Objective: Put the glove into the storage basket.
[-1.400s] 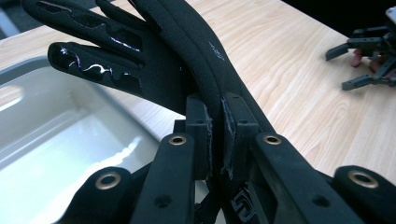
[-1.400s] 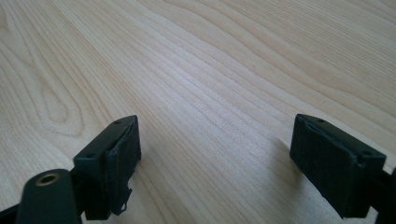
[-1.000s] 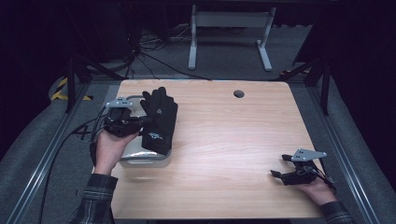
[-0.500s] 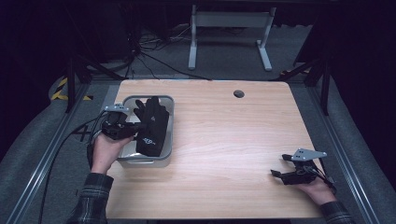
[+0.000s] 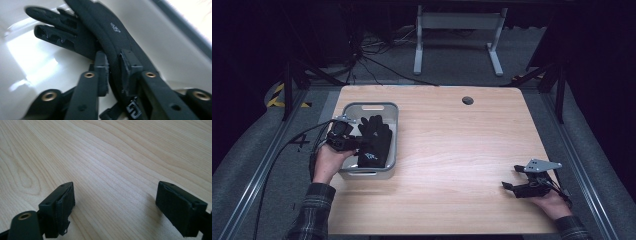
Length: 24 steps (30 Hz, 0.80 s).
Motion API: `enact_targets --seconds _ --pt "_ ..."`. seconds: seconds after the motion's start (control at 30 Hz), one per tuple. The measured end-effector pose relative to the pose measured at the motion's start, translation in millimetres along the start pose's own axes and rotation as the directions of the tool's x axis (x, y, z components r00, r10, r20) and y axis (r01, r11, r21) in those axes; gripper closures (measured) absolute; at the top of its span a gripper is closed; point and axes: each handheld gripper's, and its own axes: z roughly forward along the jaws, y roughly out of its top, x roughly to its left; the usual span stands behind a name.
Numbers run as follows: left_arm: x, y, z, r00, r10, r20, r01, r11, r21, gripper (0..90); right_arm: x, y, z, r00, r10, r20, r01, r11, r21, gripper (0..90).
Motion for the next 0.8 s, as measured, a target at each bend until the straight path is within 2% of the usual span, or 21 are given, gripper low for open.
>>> enact_targets --seconds 0.2,0.23,0.33,0.43,0.63,0.8 --pt "0.8 0.0 -3.2 0.9984 -0.007 -0.057 0.006 0.9999 -0.014 53.5 -0.1 0.0 0.0 1.0 0.0 0.001 0.0 1.0 0.001 16.1" --pt "1.7 -0.4 -4.5 0.9968 -0.01 -0.079 0.009 0.9999 -0.014 50.4 0.0 0.0 0.0 1.0 0.0 0.001 0.0 1.0 0.001 16.1" --pt "3.2 -1.9 -8.5 0.9952 -0.026 -0.095 0.023 0.9992 -0.034 39.6 -0.1 0.0 0.0 1.0 0.0 0.001 0.0 1.0 0.001 16.1" --pt "2.1 -2.1 -12.1 0.995 -0.018 -0.099 0.013 0.9986 -0.05 31.8 0.0 0.0 0.0 1.0 0.0 0.001 0.0 1.0 0.0 16.1" --pt "-7.5 1.0 -14.2 0.9948 0.001 -0.102 -0.008 0.9975 -0.07 22.1 0.0 0.0 0.0 1.0 0.0 0.001 0.0 1.0 0.001 16.1" --pt "-22.6 8.0 -16.3 0.9946 0.026 -0.101 -0.034 0.9962 -0.08 18.1 -0.1 0.0 0.0 1.0 0.0 0.001 0.0 1.0 0.001 16.1"
